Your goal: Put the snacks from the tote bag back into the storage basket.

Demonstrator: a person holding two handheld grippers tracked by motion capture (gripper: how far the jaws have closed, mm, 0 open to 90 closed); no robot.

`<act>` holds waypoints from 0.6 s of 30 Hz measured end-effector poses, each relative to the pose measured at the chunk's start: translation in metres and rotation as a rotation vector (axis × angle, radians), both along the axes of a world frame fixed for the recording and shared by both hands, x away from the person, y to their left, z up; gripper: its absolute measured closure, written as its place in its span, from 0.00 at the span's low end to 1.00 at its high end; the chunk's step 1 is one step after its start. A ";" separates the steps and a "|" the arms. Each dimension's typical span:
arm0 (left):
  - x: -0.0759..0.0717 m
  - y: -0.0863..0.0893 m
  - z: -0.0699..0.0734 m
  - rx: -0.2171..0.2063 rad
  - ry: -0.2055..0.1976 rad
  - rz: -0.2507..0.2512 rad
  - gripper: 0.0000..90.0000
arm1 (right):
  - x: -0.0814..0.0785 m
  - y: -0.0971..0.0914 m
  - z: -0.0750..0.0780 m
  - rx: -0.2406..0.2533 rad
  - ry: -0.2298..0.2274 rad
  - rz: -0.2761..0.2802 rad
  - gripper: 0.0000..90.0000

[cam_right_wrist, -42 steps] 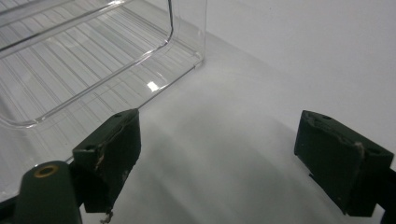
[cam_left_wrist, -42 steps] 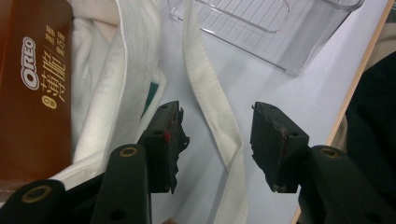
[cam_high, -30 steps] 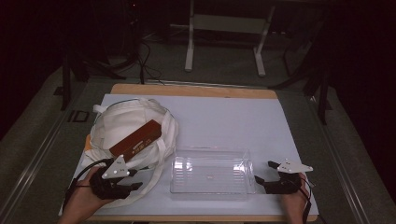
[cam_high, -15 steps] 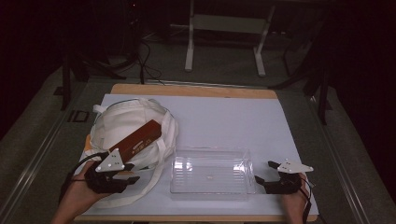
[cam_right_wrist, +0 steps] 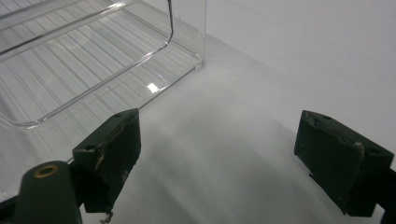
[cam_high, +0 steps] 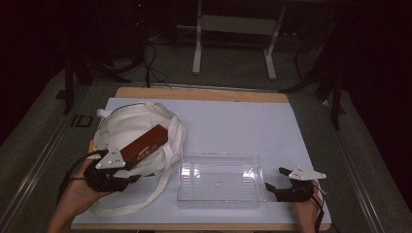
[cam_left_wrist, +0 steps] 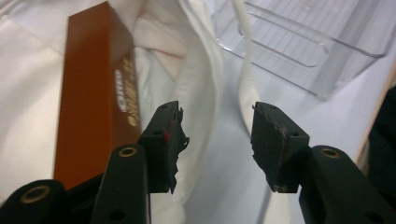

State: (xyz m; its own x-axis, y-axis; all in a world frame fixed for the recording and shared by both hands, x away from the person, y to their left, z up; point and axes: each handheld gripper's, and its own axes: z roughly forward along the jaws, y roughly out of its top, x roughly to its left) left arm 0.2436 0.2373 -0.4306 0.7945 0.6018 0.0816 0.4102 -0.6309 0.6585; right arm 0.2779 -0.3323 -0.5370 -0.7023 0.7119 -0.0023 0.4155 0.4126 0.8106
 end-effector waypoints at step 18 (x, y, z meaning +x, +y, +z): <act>0.020 0.010 0.000 0.041 0.022 0.056 0.50 | 0.000 0.000 0.000 -0.001 0.001 0.000 0.16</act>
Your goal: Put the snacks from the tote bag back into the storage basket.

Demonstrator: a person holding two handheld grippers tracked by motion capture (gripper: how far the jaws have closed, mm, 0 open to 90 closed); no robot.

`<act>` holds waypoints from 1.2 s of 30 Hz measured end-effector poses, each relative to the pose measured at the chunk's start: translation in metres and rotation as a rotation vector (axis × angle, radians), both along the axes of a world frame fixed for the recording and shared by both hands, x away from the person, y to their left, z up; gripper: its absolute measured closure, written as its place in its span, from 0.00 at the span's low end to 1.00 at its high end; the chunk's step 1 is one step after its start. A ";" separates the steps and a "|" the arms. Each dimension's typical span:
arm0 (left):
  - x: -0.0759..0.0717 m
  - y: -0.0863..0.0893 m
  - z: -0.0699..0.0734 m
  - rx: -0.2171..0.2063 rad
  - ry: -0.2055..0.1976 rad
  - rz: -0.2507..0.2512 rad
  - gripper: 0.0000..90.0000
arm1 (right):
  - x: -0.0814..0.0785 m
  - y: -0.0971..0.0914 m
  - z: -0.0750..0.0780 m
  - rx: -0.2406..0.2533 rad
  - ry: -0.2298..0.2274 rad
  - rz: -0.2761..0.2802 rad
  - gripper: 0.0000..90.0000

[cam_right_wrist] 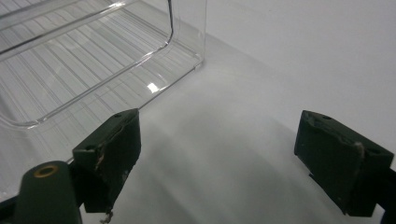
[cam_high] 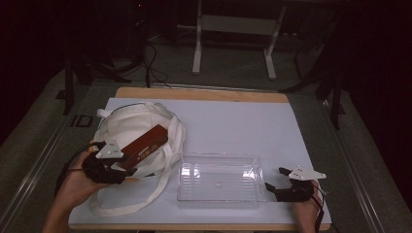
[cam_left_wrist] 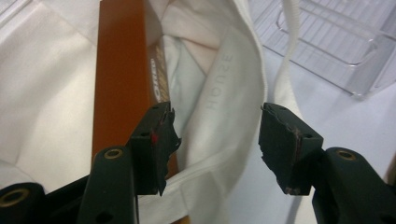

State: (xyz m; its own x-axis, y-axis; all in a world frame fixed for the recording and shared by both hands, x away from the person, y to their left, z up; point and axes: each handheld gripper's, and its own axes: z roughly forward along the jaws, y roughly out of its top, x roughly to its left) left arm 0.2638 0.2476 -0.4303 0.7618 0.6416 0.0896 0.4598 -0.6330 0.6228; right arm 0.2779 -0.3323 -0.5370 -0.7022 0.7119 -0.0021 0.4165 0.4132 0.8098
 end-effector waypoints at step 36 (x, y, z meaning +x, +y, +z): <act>0.053 0.020 -0.020 0.034 0.129 0.109 0.34 | 0.000 -0.001 0.000 0.004 -0.003 0.007 0.16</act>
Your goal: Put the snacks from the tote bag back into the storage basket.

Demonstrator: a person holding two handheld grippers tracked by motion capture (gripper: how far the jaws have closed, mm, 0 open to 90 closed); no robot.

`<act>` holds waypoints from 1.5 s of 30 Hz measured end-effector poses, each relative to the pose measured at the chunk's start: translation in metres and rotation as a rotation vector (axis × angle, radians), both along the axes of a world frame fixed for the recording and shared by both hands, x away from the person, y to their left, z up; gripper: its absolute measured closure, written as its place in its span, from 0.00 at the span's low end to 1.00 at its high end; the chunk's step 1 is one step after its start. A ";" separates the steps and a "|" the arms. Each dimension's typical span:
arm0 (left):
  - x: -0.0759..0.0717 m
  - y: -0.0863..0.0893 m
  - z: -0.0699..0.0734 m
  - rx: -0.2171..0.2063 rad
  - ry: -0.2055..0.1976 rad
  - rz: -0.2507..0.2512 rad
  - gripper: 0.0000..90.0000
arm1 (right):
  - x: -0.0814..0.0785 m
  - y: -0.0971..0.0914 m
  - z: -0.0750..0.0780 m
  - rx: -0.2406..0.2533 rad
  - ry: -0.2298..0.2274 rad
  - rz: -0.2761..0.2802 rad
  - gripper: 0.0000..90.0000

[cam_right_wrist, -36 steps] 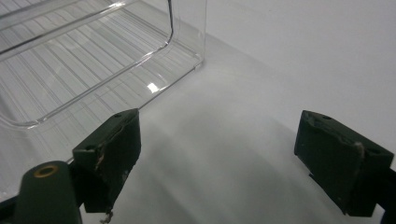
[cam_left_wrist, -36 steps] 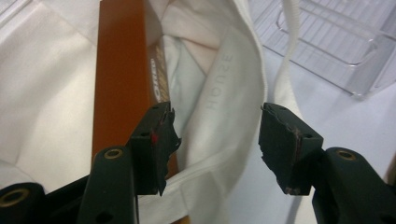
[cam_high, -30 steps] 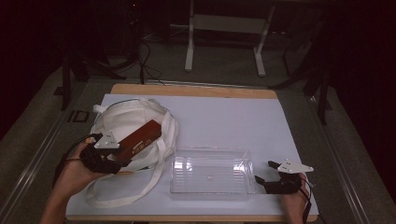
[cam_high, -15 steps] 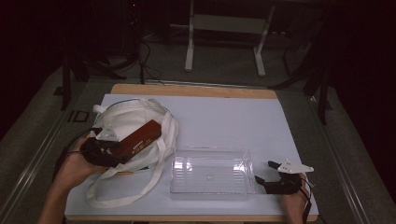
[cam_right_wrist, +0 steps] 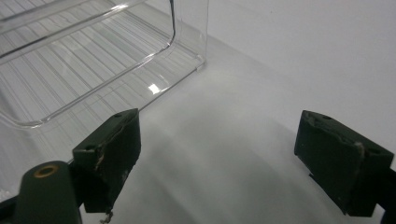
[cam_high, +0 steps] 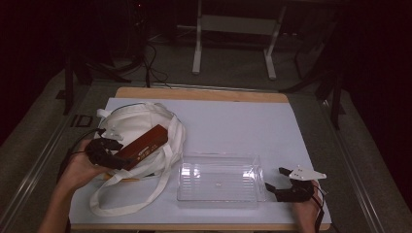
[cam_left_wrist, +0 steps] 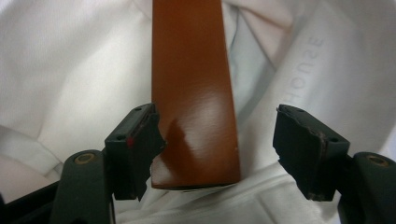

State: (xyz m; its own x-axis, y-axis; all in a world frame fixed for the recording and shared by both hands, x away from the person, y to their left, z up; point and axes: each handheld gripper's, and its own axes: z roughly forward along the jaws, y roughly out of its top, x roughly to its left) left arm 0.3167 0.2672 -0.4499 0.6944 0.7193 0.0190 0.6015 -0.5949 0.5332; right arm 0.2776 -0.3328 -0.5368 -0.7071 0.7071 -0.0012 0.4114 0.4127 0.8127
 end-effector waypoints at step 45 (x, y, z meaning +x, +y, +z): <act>0.027 -0.011 -0.018 0.114 0.198 -0.007 0.42 | 0.001 0.001 0.000 -0.005 0.004 0.003 0.16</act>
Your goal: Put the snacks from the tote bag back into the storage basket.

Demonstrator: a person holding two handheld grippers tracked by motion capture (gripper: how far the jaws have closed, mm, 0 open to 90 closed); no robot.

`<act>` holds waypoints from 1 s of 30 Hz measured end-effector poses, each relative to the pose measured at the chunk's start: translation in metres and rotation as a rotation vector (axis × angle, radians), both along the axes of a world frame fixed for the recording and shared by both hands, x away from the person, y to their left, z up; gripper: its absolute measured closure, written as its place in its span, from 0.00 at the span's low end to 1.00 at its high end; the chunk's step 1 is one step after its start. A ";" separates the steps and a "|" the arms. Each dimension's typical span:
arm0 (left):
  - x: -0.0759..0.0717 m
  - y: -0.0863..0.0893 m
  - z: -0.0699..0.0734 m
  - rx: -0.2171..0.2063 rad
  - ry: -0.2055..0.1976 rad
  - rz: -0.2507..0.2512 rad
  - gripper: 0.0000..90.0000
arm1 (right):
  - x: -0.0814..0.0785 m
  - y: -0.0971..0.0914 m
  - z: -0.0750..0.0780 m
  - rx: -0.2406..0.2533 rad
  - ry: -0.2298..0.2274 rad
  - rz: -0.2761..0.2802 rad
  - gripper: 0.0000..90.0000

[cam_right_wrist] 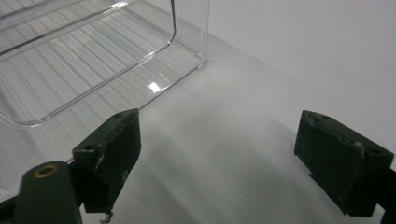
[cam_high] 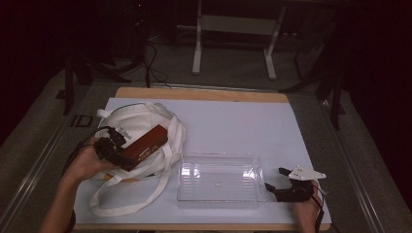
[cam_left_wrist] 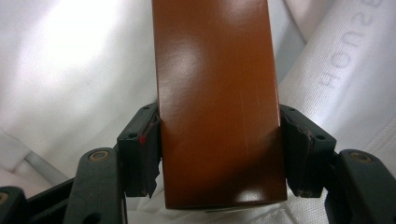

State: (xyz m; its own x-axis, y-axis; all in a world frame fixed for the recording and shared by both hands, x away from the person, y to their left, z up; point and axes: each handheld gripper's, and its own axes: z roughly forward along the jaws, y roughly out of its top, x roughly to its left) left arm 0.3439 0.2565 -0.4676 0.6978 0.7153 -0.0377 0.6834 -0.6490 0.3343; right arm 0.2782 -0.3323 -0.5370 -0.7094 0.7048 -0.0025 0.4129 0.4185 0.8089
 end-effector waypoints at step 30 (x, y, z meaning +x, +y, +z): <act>0.016 -0.019 -0.022 0.155 0.155 -0.019 0.47 | 0.000 0.000 0.000 0.003 0.003 0.002 0.16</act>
